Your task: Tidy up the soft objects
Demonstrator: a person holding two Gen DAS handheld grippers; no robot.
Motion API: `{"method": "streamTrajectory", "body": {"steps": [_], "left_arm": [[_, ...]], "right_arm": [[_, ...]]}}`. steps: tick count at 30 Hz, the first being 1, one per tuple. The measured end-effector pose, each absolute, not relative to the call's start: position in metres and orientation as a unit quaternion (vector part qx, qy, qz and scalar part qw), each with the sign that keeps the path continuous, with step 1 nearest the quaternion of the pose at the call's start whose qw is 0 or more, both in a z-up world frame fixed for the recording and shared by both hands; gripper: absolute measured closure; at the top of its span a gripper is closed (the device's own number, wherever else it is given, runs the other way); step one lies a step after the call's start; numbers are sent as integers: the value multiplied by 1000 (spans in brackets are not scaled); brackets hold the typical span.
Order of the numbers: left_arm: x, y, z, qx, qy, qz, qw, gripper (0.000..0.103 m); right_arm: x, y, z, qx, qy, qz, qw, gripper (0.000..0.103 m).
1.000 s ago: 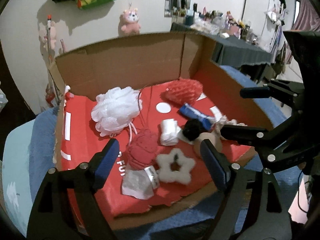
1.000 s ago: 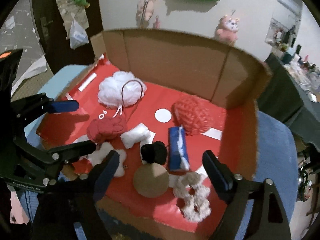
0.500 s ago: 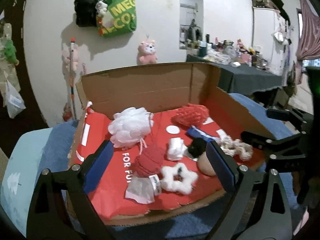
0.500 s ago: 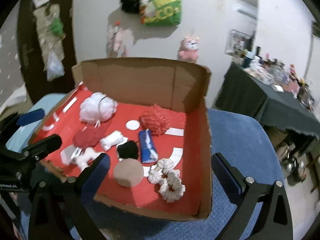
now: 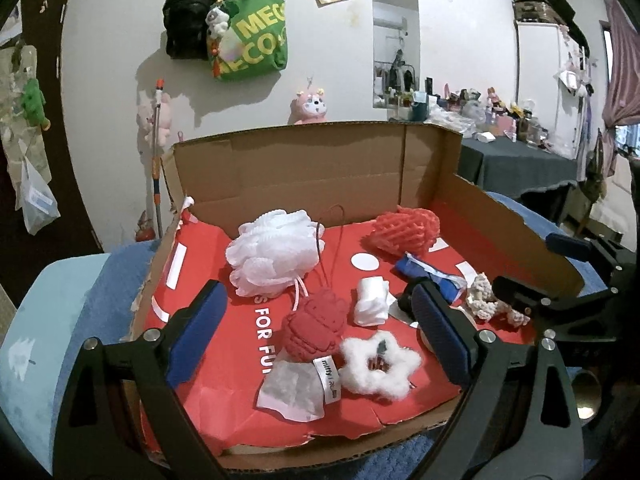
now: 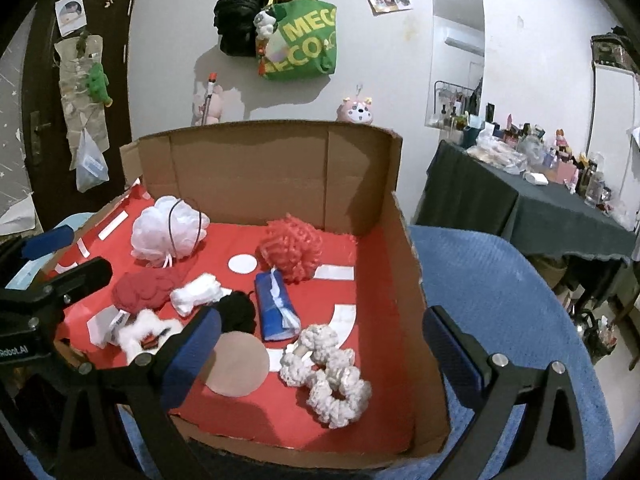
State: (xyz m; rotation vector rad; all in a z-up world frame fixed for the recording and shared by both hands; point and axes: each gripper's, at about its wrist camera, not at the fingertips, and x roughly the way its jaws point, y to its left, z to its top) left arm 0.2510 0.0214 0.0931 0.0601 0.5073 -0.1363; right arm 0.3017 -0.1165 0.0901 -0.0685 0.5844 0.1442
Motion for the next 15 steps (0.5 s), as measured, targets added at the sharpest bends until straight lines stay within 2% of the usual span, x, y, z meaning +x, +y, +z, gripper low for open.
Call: {"method": "streamTrajectory", "body": {"steps": [15], "left_arm": [[260,27,79,13,275,-46,960,8]], "right_arm": [[297,-115,87,-26,280,67,957,0]]}}
